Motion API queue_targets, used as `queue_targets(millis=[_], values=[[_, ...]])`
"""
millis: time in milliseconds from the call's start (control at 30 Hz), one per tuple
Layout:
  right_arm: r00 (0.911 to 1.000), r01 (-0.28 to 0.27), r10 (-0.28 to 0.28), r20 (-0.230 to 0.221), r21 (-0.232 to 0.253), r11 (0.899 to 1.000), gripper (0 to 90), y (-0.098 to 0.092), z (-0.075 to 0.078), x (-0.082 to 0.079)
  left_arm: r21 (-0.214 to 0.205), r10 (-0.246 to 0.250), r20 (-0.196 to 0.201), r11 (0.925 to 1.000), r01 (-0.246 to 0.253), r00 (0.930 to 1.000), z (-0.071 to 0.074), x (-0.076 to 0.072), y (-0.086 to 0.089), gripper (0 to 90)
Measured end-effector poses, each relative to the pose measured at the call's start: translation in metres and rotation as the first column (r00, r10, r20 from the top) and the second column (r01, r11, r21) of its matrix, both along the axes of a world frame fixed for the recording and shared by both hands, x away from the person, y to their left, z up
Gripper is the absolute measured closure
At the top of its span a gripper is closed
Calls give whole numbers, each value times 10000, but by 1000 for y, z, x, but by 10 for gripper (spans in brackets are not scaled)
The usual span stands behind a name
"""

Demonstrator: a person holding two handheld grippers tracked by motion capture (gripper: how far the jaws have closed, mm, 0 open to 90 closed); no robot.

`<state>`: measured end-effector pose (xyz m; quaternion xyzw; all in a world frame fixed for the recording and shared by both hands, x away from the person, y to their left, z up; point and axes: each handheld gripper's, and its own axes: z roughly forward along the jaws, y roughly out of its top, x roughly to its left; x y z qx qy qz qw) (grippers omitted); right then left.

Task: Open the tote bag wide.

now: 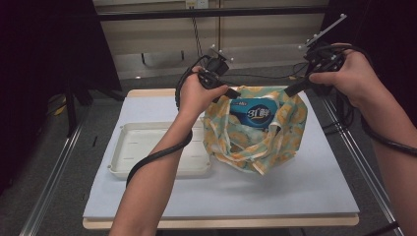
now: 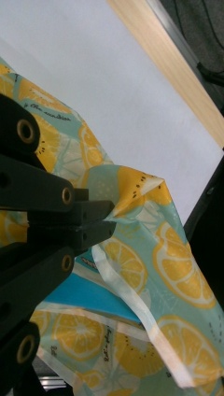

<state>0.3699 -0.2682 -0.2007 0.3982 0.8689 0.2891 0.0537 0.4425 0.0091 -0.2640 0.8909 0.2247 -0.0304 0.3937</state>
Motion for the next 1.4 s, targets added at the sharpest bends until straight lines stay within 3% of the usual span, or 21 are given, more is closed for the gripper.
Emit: queue_targets(millis=[67,100,167,233,267,367,500,633,700,800,833,867,900,933,967,1033,1133,1200,1300,1367,1400], values=[[9998,210,-211,-48,-143,9997,900,-2,-4,3,-209,107,-34,9997,-108,9999,1,0,3,840],[9994,323,-326,-134,-256,9992,900,-2,-8,4,-11,61,27,10000,-61,10000,3,0,6,820],[9990,300,-310,-313,-300,9991,900,-3,-16,7,-239,190,11,9995,-190,9998,5,-2,10,758],[9986,169,-183,-501,-298,9994,900,-3,-26,7,-414,150,52,9990,-148,9999,8,-5,15,638],[9986,169,-183,-501,-298,9994,900,-3,-26,7,-447,165,140,9989,-159,9998,9,-7,17,638],[9981,123,-147,-602,-394,9991,900,-1,-34,8,-716,226,298,9972,-204,9993,13,-13,28,486],[9976,128,-160,-678,-484,9987,900,0,-37,8,-604,80,474,9982,-51,9988,16,-20,35,448],[9975,93,-125,-695,-472,9988,900,1,-38,7,-149,-381,506,9991,389,9980,17,-30,36,394],[9973,100,-135,-727,-474,9988,900,1,-39,7,-186,-560,526,9982,571,9970,16,-34,33,392],[9975,38,-72,-702,-476,9989,900,1,-40,7,534,-788,631,9957,754,9949,12,-36,30,439],[9975,124,-158,-696,-483,9988,900,2,-40,6,631,-855,663,9947,813,9941,9,-36,30,524],[9975,124,-158,-696,-483,9988,900,2,-40,6,691,-890,619,9940,846,9941,7,-36,30,524],[9977,74,-106,-674,-479,9988,900,2,-40,6,670,-890,614,9941,848,9941,6,-35,31,680],[9977,74,-106,-674,-479,9988,900,2,-40,6,668,-964,608,9935,923,9935,6,-35,32,680],[9976,71,-105,-681,-492,9988,900,2,-40,6,704,-928,567,9936,888,9941,7,-35,33,777],[9976,98,-133,-677,-518,9986,900,2,-39,6,619,-829,453,9949,801,9955,10,-34,36,874],[9976,123,-157,-670,-520,9986,900,2,-39,6,644,-762,570,9953,725,9955,18,-35,39,900],[9978,32,-65,-656,-496,9988,900,2,-39,6,255,-784,493,9967,772,9957,26,-34,42,900],[9980,2,-32,-637,-477,9989,900,4,-36,6,-58,-646,870,9978,653,9941,41,-34,43,900],[9982,-50,20,-604,-502,9987,900,5,-35,7,-785,-468,1099,9954,556,9928,51,-30,41,900],[9981,-6,-25,-615,-508,9987,900,5,-35,7,-914,-296,1232,9950,410,9919,53,-28,39,900]])
